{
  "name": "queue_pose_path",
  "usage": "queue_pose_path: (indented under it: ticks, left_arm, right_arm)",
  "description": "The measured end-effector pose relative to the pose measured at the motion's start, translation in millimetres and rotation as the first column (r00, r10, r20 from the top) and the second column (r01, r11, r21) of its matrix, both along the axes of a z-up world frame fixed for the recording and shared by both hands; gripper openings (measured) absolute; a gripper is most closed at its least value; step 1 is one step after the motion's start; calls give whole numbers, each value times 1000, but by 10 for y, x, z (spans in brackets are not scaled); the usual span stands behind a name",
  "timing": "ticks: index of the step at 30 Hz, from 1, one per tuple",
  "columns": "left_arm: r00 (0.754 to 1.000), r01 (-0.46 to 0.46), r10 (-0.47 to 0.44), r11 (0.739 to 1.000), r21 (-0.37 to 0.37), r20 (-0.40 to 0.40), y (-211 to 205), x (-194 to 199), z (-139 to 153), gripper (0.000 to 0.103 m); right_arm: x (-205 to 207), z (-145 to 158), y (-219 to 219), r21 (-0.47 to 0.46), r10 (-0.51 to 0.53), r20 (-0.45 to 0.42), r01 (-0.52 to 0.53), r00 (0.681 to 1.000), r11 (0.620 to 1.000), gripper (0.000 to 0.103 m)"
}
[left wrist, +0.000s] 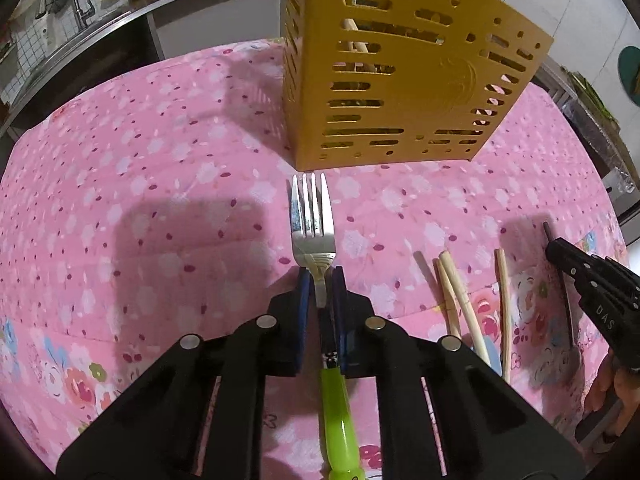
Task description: Organize utensils
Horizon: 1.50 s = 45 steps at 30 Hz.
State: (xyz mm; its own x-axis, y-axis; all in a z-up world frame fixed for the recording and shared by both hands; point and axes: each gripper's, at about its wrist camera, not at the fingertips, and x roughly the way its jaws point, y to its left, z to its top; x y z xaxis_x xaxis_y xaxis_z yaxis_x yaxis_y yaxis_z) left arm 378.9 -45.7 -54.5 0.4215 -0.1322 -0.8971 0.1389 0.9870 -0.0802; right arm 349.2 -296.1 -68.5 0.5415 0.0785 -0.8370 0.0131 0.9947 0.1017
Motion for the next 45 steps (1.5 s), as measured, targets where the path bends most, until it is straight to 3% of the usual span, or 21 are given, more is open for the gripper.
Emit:
queue_pose_path:
  ticks: [8,10,15,18,24,30,31,36,38,40,45]
  left_arm:
    - [1000,-14,14,1000,-22,0,39,14,15,5]
    - [1000,-21,22,999,-44,15,86,-64,44,4]
    - [992,-35,48,993,-108,120,189,-339,257,4]
    - [975,-36,68,988,-151,211,267,-516,439,4]
    - [920,-15,91,980,-198,382,275,-831,788,4]
    - [889,-13,103,979,-201,446,313,-880,994,4]
    - [882,-8,105,978,-207,460,323,-904,1044,0]
    - [842,16,90,981,-192,533,282,-989,1303,0]
    - [845,18,81,984,-180,528,251,-971,1363,0]
    - [872,20,67,985,-172,485,239,-893,1340,0]
    - [911,3,60,988,-154,408,279,-762,1062,0]
  right_arm:
    - [115,21,44,-34,9,-76,-12,997,999,9]
    - [73,47,18,-22,4,-59,-6,998,1000,9]
    - [-154,298,-50,52,3,78,-8,997,999,9]
    - [-300,479,-55,69,3,169,-14,986,998,9]
    - [-539,788,3,67,0,333,-24,943,997,9]
    - [-630,1023,-4,88,-9,454,-35,891,995,9]
    - [-640,1048,-19,98,-10,463,-40,886,994,9]
    - [-598,1119,-74,154,-37,486,-44,873,987,9]
    - [-589,1140,-57,140,-32,491,-43,871,989,9]
    - [-566,1124,-44,129,-28,472,-38,881,991,9]
    - [-493,909,-138,122,-46,389,-1,920,993,9]
